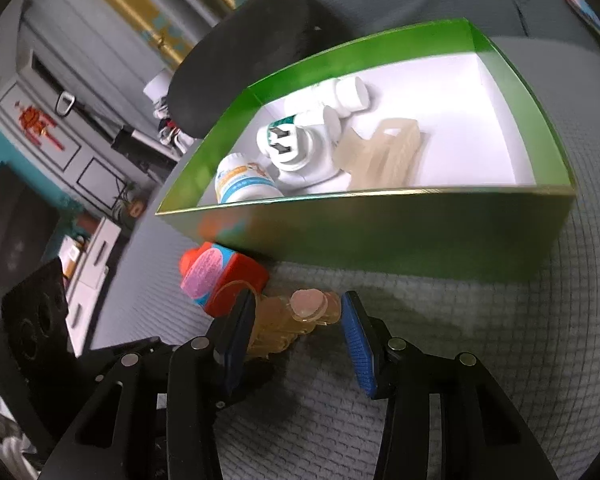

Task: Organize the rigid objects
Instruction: 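Close the right tool on the pink bead chain and lift it, then carry the bead chain with the right tool over the box and lower it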

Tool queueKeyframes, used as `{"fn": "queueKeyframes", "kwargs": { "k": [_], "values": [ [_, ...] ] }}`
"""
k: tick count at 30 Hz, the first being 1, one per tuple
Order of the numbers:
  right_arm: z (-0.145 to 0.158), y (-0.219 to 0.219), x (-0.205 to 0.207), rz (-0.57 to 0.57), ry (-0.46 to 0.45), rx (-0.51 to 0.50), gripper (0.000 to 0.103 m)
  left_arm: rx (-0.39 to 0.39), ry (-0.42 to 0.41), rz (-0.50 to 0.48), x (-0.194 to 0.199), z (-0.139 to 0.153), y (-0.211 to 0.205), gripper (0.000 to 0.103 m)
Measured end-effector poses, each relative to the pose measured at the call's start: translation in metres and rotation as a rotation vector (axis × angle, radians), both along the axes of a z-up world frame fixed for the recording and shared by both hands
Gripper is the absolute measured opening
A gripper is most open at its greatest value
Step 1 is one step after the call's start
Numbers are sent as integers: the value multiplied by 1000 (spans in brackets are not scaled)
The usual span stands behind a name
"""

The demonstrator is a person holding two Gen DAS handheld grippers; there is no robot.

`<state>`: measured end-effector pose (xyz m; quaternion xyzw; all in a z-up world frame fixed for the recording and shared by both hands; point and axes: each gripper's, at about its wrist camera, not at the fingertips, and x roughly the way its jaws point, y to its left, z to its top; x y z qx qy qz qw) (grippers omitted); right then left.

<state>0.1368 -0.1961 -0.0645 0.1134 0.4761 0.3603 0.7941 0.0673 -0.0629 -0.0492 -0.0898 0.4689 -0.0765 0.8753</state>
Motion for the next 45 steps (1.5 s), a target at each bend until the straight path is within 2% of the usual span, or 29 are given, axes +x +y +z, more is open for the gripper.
{"fn": "queueKeyframes", "kwargs": {
  "k": [4, 6, 7, 13, 18, 21, 25, 29, 32, 37, 45],
  "values": [
    [-5, -3, 4, -32, 58, 15, 48, 0, -7, -13, -5, 0, 0, 22],
    [-9, 1, 7, -24, 98, 13, 61, -29, 10, -9, -6, -4, 3, 22],
    [-9, 2, 6, -23, 98, 12, 61, -29, 16, -8, -7, -6, 4, 22],
    [-3, 18, -4, -11, 18, -72, 65, -40, 19, -21, -13, -7, 3, 18],
    [-1, 33, -10, -1, -46, -155, 77, -37, 11, -36, -12, -6, 1, 18],
    [1, 35, -12, 7, -89, -167, 70, -31, 11, -43, -14, -6, 2, 20],
    [1, 37, -15, 18, -122, -189, 69, -26, 9, -57, -14, -7, 0, 20],
    [7, 39, -24, 14, -166, -202, 69, -60, 3, -69, -20, -4, 6, 21],
    [12, 35, -30, 2, -178, -187, 69, -40, -21, -87, -28, 3, 2, 21],
    [29, 23, -41, -33, -215, -158, 69, -30, -71, -126, -42, 22, -3, 21],
    [74, 7, -58, -81, -295, -107, 69, -1, -163, -176, -46, 64, -11, 22]
  ]
}}
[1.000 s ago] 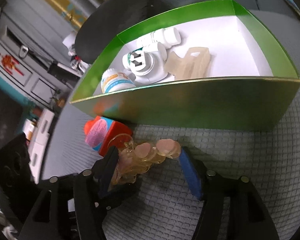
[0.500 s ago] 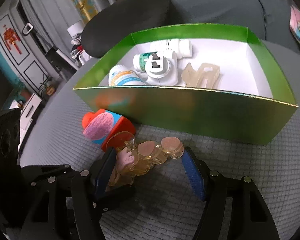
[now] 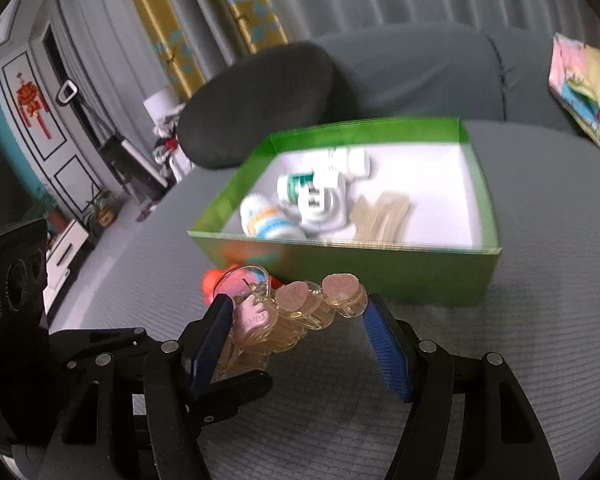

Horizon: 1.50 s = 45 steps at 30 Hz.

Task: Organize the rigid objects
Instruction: 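Carry the bead chain with the right tool over the box and lower it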

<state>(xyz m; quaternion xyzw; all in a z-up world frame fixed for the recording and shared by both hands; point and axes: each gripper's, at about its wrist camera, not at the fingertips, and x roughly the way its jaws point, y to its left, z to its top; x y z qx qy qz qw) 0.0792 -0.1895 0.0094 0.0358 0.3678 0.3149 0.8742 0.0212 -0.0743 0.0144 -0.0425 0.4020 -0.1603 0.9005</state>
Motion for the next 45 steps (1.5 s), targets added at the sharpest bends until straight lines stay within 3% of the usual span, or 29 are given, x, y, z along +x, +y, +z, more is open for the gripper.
{"fn": "queueKeyframes", "kwargs": {
  "k": [11, 20, 30, 45],
  "values": [
    [61, 4, 4, -18, -120, 37, 69, 18, -120, -20, 21, 55, 4, 22],
    [86, 7, 22, -33, -158, 59, 69, 24, -149, -32, 43, 78, 10, 22],
    [86, 11, 50, -44, -148, 52, 69, 25, -122, -67, 71, 77, 10, 23],
    [59, 12, 98, -68, -81, 42, 69, 39, -40, -96, 117, 53, 5, 23]
  ]
}}
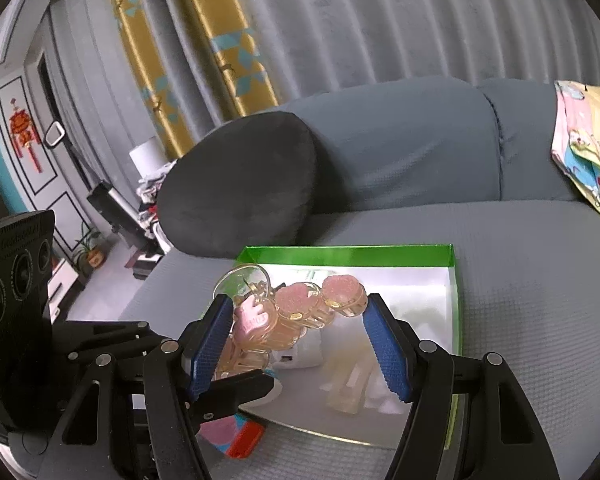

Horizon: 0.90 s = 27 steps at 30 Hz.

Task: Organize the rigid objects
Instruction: 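Carry the bead chain with the right tool over the box and lower it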

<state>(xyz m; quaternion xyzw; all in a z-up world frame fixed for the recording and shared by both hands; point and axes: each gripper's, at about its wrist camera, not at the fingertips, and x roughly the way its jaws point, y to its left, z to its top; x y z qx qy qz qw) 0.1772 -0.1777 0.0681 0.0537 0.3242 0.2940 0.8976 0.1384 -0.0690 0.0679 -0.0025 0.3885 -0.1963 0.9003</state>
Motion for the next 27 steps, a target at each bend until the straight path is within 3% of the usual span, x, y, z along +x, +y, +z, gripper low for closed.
{"fn": "queueKeyframes", "kwargs": {
  "k": [27],
  "values": [
    [-58, 11, 59, -21, 145, -21, 69, -40, 168, 27, 63, -53, 12, 22]
  ]
}}
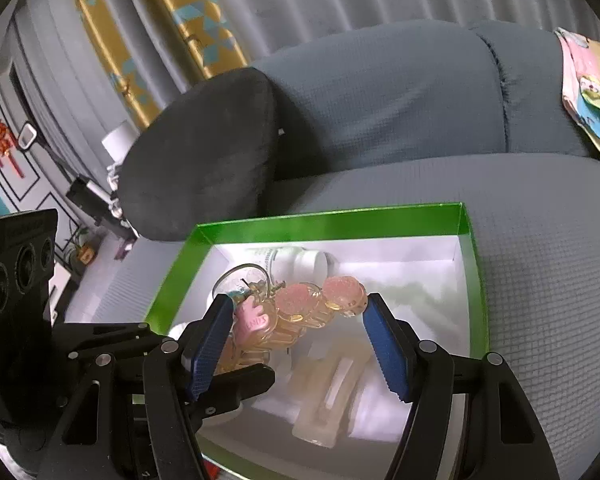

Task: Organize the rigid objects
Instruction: 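Carry the bead chain with the right tool over the box and lower it, then open the right tool to drop the bead chain into the box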

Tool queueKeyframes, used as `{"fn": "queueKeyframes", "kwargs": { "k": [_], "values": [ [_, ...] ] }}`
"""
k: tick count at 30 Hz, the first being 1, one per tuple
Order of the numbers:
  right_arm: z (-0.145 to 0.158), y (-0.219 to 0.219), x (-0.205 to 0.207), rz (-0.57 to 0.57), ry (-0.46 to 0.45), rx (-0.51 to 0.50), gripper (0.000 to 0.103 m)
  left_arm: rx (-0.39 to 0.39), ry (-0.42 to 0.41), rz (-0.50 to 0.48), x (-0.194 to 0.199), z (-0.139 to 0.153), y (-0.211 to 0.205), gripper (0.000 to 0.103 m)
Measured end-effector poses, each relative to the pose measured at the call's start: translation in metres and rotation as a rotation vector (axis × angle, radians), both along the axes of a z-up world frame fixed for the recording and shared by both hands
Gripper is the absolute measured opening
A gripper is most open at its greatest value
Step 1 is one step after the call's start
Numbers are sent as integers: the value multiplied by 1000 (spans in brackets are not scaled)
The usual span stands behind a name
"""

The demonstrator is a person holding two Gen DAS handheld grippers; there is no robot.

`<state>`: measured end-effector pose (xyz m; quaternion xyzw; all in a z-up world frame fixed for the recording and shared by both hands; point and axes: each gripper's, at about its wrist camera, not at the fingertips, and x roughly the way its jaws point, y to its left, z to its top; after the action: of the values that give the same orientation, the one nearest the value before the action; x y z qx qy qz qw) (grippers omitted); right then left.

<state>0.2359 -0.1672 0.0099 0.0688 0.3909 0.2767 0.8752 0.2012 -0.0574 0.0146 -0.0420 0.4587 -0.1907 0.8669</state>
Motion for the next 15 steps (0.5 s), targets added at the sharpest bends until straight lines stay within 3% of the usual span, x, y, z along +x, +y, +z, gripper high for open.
{"fn": "queueKeyframes", "kwargs": {
  "k": [15],
  "values": [
    [-14, 0, 9, -16, 55, -59, 69, 7, 60, 3, 11, -19, -8, 22]
  ]
}}
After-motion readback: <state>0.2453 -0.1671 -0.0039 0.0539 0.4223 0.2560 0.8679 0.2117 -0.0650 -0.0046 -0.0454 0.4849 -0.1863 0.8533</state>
